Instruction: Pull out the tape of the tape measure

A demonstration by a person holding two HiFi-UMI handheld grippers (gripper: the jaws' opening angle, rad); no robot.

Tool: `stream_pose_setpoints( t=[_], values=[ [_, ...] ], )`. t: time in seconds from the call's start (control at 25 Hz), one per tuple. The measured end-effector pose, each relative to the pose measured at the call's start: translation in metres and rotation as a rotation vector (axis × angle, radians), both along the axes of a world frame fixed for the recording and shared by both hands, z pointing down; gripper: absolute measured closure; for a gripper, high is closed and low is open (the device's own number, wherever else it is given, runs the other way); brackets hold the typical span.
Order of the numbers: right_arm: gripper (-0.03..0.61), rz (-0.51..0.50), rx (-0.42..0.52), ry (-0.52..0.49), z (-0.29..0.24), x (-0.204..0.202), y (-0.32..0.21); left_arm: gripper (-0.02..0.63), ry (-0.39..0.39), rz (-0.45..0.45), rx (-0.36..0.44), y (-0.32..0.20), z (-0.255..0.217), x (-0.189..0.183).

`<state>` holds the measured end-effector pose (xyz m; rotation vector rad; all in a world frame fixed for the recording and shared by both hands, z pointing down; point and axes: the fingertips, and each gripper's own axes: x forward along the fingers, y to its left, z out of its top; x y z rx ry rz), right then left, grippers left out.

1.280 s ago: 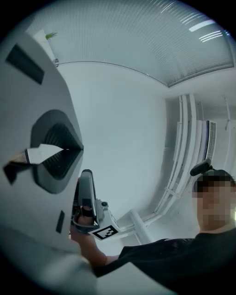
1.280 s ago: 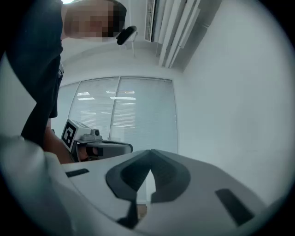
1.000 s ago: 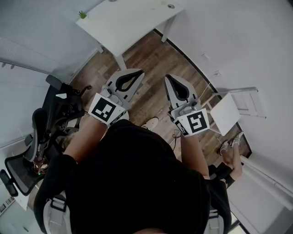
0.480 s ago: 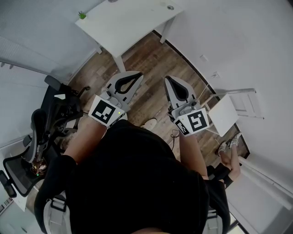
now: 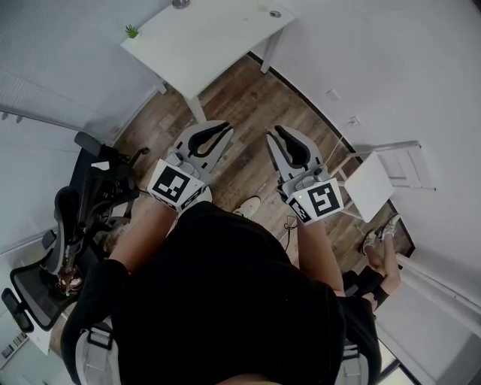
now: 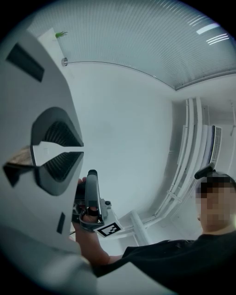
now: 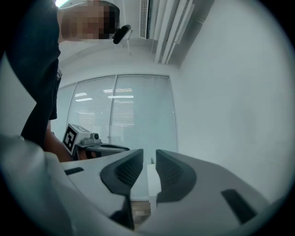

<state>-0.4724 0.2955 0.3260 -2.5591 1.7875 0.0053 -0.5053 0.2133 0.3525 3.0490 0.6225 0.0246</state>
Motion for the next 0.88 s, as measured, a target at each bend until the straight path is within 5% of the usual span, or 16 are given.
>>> stream_pose_setpoints(
  t=[0.2, 0.4, 0.88],
  values=[
    [0.349, 0.020, 0.004, 0.000, -0.001, 0.006, 0.005, 0.383, 0.011, -0.008, -0.001, -0.003, -0.003, 0.003],
    [0.248, 0.020, -0.005, 0.005, 0.001, 0.007, 0.005, 0.279, 0.034, -0.026, -0.005, -0.009, -0.010, 0.004],
    [0.212, 0.028, -0.004, -0.003, 0.003, 0.008, 0.014, 0.238, 0.032, -0.028, 0.005, -0.008, -0.009, 0.007]
  ],
)
